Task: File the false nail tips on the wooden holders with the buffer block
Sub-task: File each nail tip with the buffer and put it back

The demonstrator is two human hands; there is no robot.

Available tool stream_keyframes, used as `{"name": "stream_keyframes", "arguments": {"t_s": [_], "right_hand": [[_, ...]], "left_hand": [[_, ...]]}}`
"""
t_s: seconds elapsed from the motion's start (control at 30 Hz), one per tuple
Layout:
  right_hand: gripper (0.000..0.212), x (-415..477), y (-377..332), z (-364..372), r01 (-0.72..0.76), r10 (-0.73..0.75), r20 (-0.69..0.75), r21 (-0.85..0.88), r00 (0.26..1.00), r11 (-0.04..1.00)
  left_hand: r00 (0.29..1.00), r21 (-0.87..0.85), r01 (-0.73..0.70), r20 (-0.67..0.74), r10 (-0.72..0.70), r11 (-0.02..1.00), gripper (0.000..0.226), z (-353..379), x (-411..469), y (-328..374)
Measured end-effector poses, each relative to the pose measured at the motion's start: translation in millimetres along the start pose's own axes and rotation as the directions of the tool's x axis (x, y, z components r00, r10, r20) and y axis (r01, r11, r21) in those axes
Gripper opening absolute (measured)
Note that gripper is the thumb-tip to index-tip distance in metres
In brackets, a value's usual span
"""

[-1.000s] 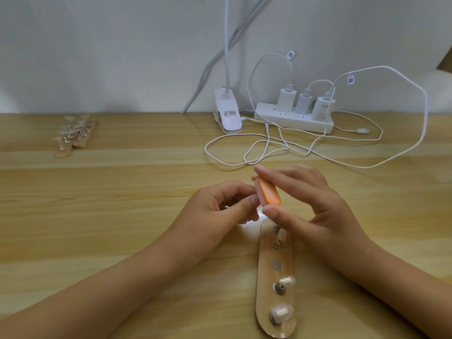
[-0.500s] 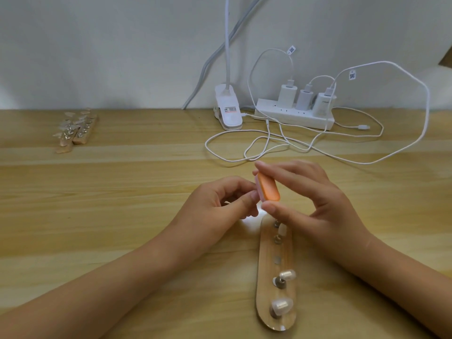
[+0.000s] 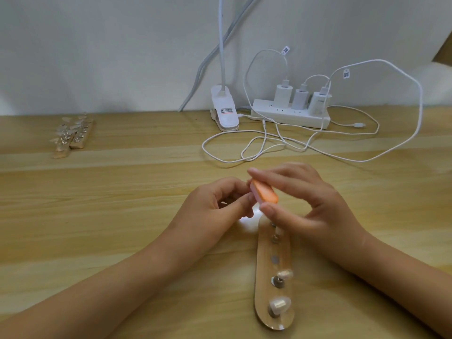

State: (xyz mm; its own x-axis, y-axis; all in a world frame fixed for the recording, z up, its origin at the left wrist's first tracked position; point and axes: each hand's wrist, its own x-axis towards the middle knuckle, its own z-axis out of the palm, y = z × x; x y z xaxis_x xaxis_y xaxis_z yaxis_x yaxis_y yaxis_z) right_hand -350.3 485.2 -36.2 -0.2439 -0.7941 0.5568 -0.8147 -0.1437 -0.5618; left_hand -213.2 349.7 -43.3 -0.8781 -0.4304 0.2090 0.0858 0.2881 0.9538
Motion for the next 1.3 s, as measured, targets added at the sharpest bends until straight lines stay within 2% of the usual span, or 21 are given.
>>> {"name": "stream_keyframes", "arguments": {"t_s": [0.1, 0.23, 0.3, 0.4, 0.53, 0.6, 0.7, 0.8, 0.87, 1.0, 1.07, 1.13, 1.2, 1.3], "right_hand": [[0.041, 2.4, 5.1, -1.9, -0.112, 0.113, -0.021, 0.039, 0.993, 0.993], [0.028, 0.1, 5.8, -0.2, -0.055, 0.056, -0.028, 0.039, 0.998, 0.998], [0.021, 1.9, 8.6, -0.9, -0.122, 0.128, -0.041, 0.123, 0.991, 0.985], [0.024, 6.7, 11.2, -2.1, -0.260, 0.275, -0.019, 0.273, 0.961, 0.926], [0.028, 9.0, 15.0, -4.8, -0.310, 0.333, -0.025, 0.301, 0.943, 0.902], [0.032, 9.1, 18.6, -5.9, -0.303, 0.320, -0.023, 0.265, 0.947, 0.916], [0.042, 9.7, 25.0, -7.5, -0.339, 0.333, 0.062, 0.138, 0.941, 0.931], [0.043, 7.9, 31.5, -10.8, -0.285, 0.302, 0.044, -0.223, 0.952, 0.932], [0.046, 7.9, 32.0, -15.5, -0.270, 0.302, 0.030, -0.373, 0.953, 0.888], [0.047, 9.9, 33.1, -18.4, -0.341, 0.413, 0.060, -0.463, 0.909, 0.818], [0.037, 9.7, 34.1, -17.2, -0.324, 0.405, 0.067, -0.488, 0.912, 0.810], [0.025, 9.3, 30.2, -16.5, -0.345, 0.367, 0.022, -0.290, 0.930, 0.893], [0.023, 9.8, 22.4, -15.9, -0.343, 0.345, -0.057, 0.046, 0.937, 0.938], [0.020, 8.2, 8.3, -9.6, -0.292, 0.360, -0.090, 0.422, 0.928, 0.858]], "left_hand": [[1.000, -0.016, 0.001, -0.011, -0.002, 1.000, 0.011, -1.1, -0.7, 0.3], [1.000, -0.016, -0.009, 0.007, 0.009, 1.000, 0.012, 0.2, -2.5, 1.5], [1.000, -0.068, 0.008, -0.007, -0.009, 0.998, 0.013, 0.1, -1.5, 2.2], [0.998, -0.173, 0.052, -0.017, -0.056, 0.984, 0.015, -0.6, 0.2, 2.9], [0.994, -0.275, 0.100, -0.013, -0.108, 0.956, 0.024, -1.0, 2.0, 3.5], [0.992, -0.320, 0.114, -0.017, -0.126, 0.941, 0.025, -1.7, 3.0, 3.8], [0.991, -0.335, 0.115, -0.020, -0.129, 0.935, 0.024, -1.7, 3.3, 3.5], [0.992, -0.330, 0.112, -0.023, -0.126, 0.937, 0.021, -1.5, 3.4, 3.6], [0.992, -0.329, 0.112, -0.024, -0.127, 0.938, 0.017, -1.6, 3.6, 3.5], [0.993, -0.340, 0.100, -0.031, -0.117, 0.935, 0.017, -1.8, 3.3, 5.0], [0.992, -0.360, 0.095, -0.045, -0.119, 0.928, 0.023, -1.4, 3.5, 5.9], [0.991, -0.363, 0.092, -0.058, -0.121, 0.927, 0.020, -1.0, 3.9, 5.6], [0.991, -0.340, 0.090, -0.064, -0.119, 0.936, 0.011, -1.1, 4.4, 4.7], [0.991, -0.302, 0.097, -0.058, -0.120, 0.948, 0.009, -1.3, 4.3, 4.2]]}}
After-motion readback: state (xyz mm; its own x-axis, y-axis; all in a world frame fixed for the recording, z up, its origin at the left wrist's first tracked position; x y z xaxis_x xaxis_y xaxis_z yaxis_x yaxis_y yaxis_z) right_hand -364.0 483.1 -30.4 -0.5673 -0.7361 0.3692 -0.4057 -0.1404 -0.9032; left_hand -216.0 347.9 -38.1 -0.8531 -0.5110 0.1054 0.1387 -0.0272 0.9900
